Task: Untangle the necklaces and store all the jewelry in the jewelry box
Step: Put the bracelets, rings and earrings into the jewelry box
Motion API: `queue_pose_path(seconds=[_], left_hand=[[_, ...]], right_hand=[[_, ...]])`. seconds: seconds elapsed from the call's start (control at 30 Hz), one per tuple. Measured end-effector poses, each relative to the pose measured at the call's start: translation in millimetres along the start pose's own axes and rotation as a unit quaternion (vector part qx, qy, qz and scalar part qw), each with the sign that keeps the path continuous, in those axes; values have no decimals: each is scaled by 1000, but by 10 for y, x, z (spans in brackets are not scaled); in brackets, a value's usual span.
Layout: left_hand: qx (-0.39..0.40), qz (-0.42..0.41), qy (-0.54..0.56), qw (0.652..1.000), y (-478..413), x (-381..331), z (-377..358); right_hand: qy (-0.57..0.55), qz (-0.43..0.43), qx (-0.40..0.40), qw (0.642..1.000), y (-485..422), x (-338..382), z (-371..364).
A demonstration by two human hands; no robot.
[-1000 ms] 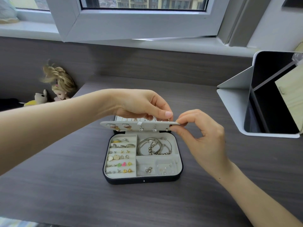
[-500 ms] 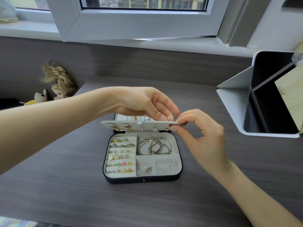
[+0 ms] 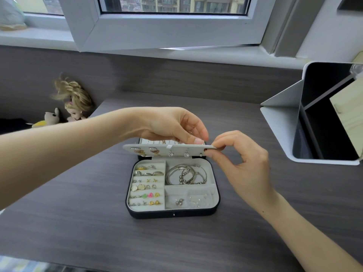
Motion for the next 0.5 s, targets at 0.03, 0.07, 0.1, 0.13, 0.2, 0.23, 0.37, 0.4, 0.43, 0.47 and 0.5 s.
queue_pose_path(seconds=[0.03,0.07,0.1,0.13,0.2,0.23,0.37,0.4,0.43,0.47,0.5], left_hand=[[1,0,4,1000,10,-5,7],[1,-2,7,1000,16,-15,9],[2,-3,6,1000,23,-27,6],[1,-2,0,1000,23,-37,4],[0,1,-26,1000,11,-46,-14],[2,0,-41,999,-2,-47,-27],[8,-5,-31,999,-20,-58,-13],[9,-6,-27,1000,-16,-66,10],[11,-9,-26,1000,-6,-83,19],[11,-11,-26,1000,3,-99,22],[12,-11,-28,999,9,-111,8]], right_hand=[[1,0,0,1000,0,-1,-2],[1,0,1,1000,-1,-3,-4],[1,0,1,1000,0,-4,-4],[1,0,0,1000,-2,-4,-5],[0,-1,0,1000,-3,-2,-4],[-1,-2,0,1000,-5,-5,-5],[2,-4,-4,1000,0,-9,0],[4,-4,-5,1000,1,-9,1],[4,-4,-5,1000,1,-9,-1],[3,-4,-4,1000,0,-9,-3],[0,-3,-2,1000,-2,-8,-5]])
Point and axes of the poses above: each hand's wrist, its own y-axis away from the middle knuckle, its own z-axis out of the back of the hand, x = y × z, the point moved 9 cm from there along -y, towards the middle knuckle, and after that the axes turned 8 degrees about -z, right-handed, at the moved point
